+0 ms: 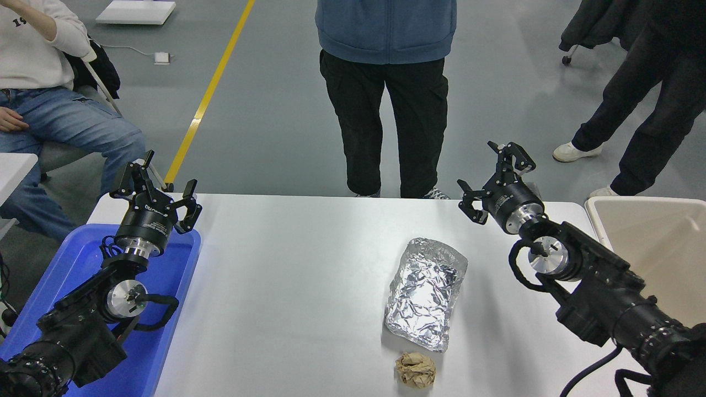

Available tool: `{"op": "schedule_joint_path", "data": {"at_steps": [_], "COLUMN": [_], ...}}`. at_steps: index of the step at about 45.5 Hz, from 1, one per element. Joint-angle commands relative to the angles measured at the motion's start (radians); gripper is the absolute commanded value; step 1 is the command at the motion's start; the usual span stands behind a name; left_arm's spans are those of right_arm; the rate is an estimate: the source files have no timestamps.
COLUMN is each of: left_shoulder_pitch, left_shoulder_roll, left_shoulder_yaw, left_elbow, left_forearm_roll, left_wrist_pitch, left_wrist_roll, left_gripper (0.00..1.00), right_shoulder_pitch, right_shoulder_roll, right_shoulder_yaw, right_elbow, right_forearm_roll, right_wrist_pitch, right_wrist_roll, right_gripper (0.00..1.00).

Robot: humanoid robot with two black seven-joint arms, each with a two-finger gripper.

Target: Dispose of the paper cup in the dustbin

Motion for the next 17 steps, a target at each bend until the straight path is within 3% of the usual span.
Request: {"op": "schedule_joint_path", "data": {"at_steps": [1,17], "left_shoulder_pitch": [0.000,0.000], "left_shoulder_roll": [0.000,0.001], "left_shoulder_yaw": [-0.001,-0.001], "left_elbow": [0.001,-0.001], "left_forearm_roll": [0.000,0.000], "left_wrist_pitch": [0.000,0.000], "left_wrist_roll": [0.000,0.000], "left_gripper": [1.00,1.00], "right_shoulder_pitch": [0.007,-0.006], "right_shoulder_roll": [0.077,0.078], "right_shoulder_yaw": [0.027,-0.002], "right_elbow": [-0.065,-0.071], "right_forearm_roll": [0.047,0.045], "right_wrist_pitch": [0.010,0.082], "right_wrist_roll": [0.007,0.007], "right_gripper": [1.00,1.00]}}
